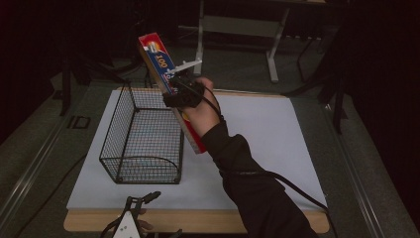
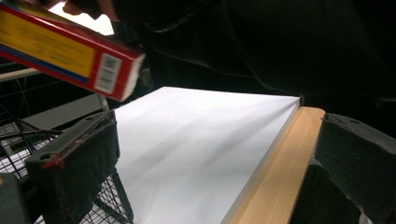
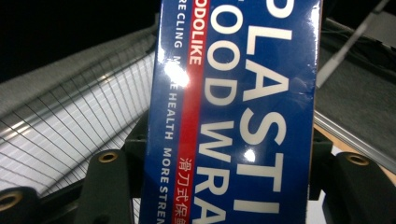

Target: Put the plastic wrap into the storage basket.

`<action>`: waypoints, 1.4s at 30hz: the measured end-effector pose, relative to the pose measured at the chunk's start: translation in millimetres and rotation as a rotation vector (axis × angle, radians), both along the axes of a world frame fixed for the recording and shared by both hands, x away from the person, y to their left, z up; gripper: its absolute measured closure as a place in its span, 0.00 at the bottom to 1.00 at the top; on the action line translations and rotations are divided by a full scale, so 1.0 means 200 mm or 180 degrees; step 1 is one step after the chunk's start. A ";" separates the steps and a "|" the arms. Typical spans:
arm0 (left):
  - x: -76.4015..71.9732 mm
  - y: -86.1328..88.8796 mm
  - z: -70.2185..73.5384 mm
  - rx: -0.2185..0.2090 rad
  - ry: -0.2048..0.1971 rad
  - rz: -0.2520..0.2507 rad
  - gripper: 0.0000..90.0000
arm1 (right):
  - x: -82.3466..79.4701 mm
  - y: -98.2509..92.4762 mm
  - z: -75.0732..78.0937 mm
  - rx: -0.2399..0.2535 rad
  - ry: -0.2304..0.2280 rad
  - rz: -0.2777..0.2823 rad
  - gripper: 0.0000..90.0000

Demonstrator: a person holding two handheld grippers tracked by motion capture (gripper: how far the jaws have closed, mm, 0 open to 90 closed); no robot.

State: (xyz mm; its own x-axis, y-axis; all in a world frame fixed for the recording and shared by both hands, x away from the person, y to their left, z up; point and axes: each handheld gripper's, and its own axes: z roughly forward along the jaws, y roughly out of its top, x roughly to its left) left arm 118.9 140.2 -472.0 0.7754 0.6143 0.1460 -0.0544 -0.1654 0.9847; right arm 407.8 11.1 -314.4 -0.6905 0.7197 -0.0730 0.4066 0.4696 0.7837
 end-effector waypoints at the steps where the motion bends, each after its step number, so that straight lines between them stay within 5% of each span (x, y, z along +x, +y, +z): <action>1: 0.00 0.00 0.00 0.0010 -0.0009 0.0012 0.01 | 0.00 0.04 0.02 0.0010 -0.0046 0.0021 0.45; 6: -0.01 0.01 0.00 -0.0004 -0.0012 0.0021 0.00 | -0.01 0.14 0.04 0.0077 -0.0159 0.0025 0.45; 20: -0.02 0.02 0.01 -0.0004 -0.0014 0.0093 0.01 | 0.01 0.35 -0.01 0.0241 -0.0174 0.0055 0.45; 27: -0.03 0.02 0.01 0.0032 -0.0020 0.0111 0.00 | 0.02 0.43 -0.08 0.0274 -0.0152 0.0039 0.45; 42: -0.03 0.02 0.01 0.0035 -0.0012 0.0089 0.01 | 0.07 0.50 -0.36 0.0168 0.0110 -0.0044 0.45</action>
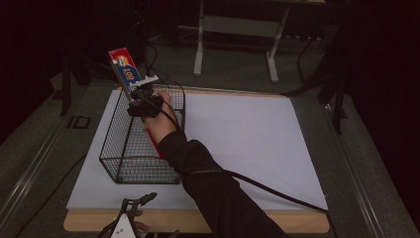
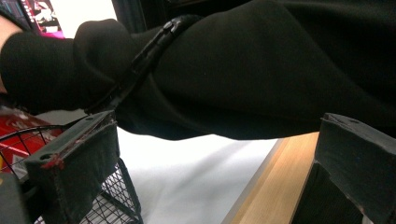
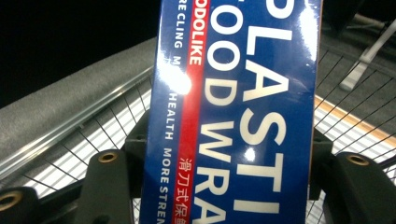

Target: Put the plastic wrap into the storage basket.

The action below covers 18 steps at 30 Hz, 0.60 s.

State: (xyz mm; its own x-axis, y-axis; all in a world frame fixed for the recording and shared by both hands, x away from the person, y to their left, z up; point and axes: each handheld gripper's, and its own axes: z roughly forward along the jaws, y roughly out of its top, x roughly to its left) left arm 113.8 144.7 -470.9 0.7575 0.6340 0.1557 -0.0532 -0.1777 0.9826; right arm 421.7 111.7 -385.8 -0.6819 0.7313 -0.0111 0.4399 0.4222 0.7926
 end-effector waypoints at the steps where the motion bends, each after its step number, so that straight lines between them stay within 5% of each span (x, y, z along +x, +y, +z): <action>1: 0.00 0.00 0.00 0.0002 -0.0001 -0.0004 0.01 | 0.01 0.01 -0.03 -0.0006 0.0053 -0.0008 0.45; 11: 0.00 0.00 0.00 -0.0004 0.0003 -0.0014 0.01 | 0.04 0.01 -0.17 -0.0189 0.0234 -0.0048 0.44; 18: 0.00 0.00 0.00 -0.0001 0.0006 -0.0017 0.00 | 0.07 -0.03 -0.23 -0.0165 0.0394 -0.0134 0.44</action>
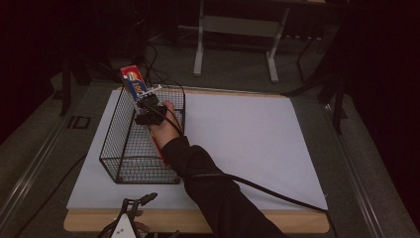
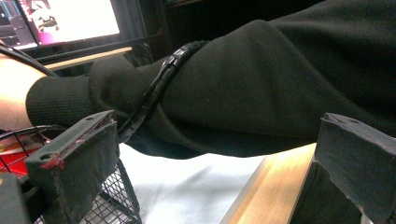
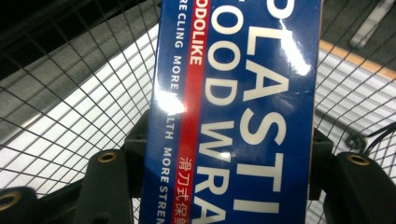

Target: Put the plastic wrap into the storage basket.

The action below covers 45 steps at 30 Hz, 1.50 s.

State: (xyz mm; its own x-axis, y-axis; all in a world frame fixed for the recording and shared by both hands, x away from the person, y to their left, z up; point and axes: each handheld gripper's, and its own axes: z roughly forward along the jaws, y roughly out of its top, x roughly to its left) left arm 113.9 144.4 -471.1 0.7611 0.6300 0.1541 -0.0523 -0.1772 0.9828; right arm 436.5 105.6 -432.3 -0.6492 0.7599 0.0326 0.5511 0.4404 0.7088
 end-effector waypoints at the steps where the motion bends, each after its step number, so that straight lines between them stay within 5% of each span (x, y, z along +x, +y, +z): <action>1: 0.00 0.00 0.00 0.0004 0.0001 -0.0003 0.00 | 0.00 0.00 -0.02 -0.0062 -0.0031 -0.0021 0.44; 28: 0.00 -0.01 0.00 0.0025 0.0017 -0.0024 0.01 | 0.01 -0.01 -0.07 -0.0168 0.0134 0.0122 0.37; 45: 0.01 -0.02 -0.01 0.0073 0.0036 -0.0028 0.00 | -0.07 -0.15 0.08 0.0069 0.0124 0.0496 0.15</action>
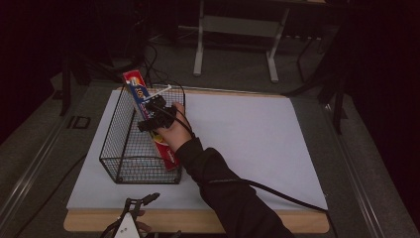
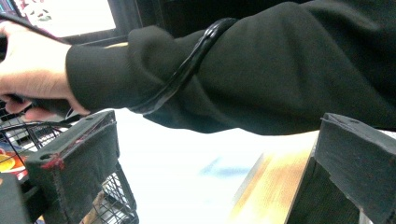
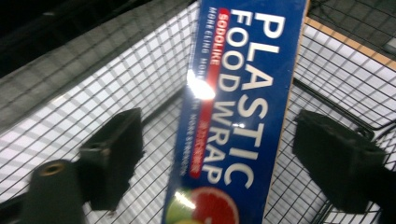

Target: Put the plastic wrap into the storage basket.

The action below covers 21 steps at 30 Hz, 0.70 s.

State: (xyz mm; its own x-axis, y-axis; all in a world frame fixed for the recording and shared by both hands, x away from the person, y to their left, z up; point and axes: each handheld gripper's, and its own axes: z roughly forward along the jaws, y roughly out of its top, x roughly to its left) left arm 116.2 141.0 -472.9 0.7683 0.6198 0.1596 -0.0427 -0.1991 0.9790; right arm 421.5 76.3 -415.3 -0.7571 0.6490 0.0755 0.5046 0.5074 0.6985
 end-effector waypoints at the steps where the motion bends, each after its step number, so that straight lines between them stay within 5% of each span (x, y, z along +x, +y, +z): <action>1: 0.00 0.00 0.00 0.0003 0.0000 -0.0001 0.01 | -0.01 -0.01 0.01 0.0026 -0.0010 0.0002 0.15; 11: 0.01 -0.01 -0.01 0.0013 0.0020 0.0006 0.01 | -0.08 -0.18 0.09 0.0105 -0.0109 0.0065 0.15; 21: 0.02 -0.02 -0.01 0.0053 0.0040 0.0000 0.01 | -0.10 -0.44 0.14 0.0179 -0.0165 -0.0028 0.15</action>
